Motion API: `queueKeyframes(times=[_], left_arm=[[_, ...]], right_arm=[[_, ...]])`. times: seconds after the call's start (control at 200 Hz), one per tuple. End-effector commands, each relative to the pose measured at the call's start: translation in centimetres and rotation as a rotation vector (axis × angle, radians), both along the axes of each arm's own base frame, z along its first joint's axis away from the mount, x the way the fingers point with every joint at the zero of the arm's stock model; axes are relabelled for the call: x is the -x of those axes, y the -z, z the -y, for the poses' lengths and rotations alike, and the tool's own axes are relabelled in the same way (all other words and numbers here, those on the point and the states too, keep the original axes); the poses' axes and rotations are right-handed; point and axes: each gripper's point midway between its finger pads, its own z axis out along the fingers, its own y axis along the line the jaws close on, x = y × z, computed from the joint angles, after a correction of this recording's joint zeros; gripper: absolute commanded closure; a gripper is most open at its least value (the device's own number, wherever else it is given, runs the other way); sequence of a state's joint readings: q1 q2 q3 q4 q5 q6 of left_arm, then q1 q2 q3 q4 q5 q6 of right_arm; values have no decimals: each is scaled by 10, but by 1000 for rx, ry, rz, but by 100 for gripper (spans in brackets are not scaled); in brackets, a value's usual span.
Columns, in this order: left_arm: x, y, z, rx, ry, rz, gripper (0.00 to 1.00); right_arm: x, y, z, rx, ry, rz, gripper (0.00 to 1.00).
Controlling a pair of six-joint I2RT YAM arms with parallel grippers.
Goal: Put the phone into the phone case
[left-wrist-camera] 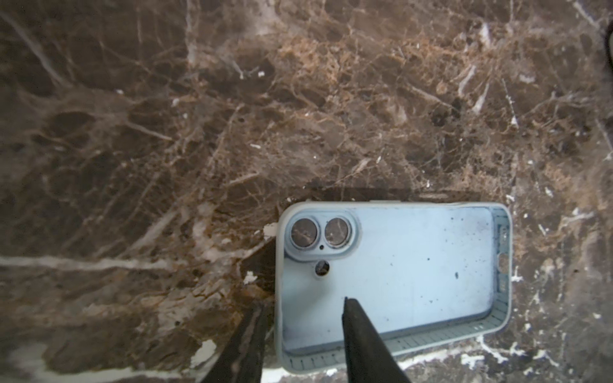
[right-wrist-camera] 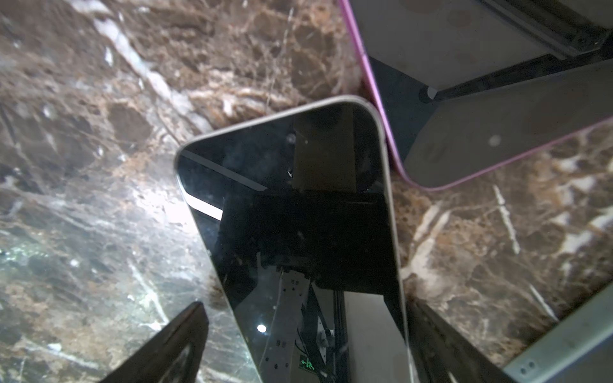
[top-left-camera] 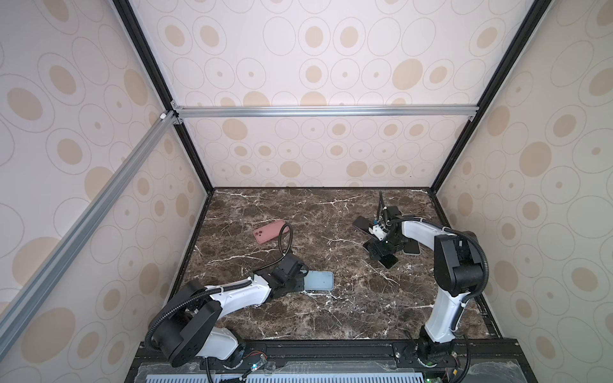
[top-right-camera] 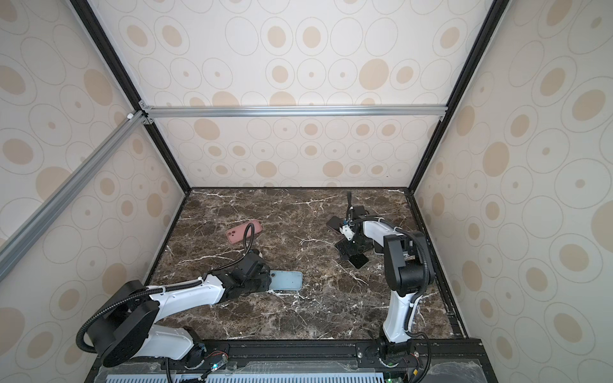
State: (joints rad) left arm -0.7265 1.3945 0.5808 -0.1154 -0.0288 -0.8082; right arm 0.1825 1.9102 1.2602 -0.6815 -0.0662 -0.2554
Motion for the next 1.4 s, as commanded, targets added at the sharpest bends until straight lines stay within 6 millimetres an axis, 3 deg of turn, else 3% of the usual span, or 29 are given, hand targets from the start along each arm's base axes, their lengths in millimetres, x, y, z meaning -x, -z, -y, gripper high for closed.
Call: queueKeyframes(times=[0.0, 0.245, 0.39, 0.695, 0.94, 1.125, 1.396], left_arm=[[-11, -21, 3, -19, 11, 55, 51], [-19, -36, -10, -58, 1, 95, 33], [-24, -45, -18, -66, -2, 119, 26], [-36, -65, -25, -23, -4, 165, 23], [-49, -84, -15, 81, 41, 197, 21], [-61, -98, -1, 166, 90, 212, 20], [-73, -113, 24, 295, 177, 215, 21]], right_arm=[[11, 12, 2, 87, -44, -51, 7], [16, 19, 3, 172, -63, -59, 15], [17, 19, 3, 170, -45, -59, 29], [22, 10, -22, 11, -23, -44, 49], [24, -14, -42, -121, -8, 13, 61], [23, -42, -58, -225, -10, 84, 72], [33, -83, -88, -320, -80, 191, 78]])
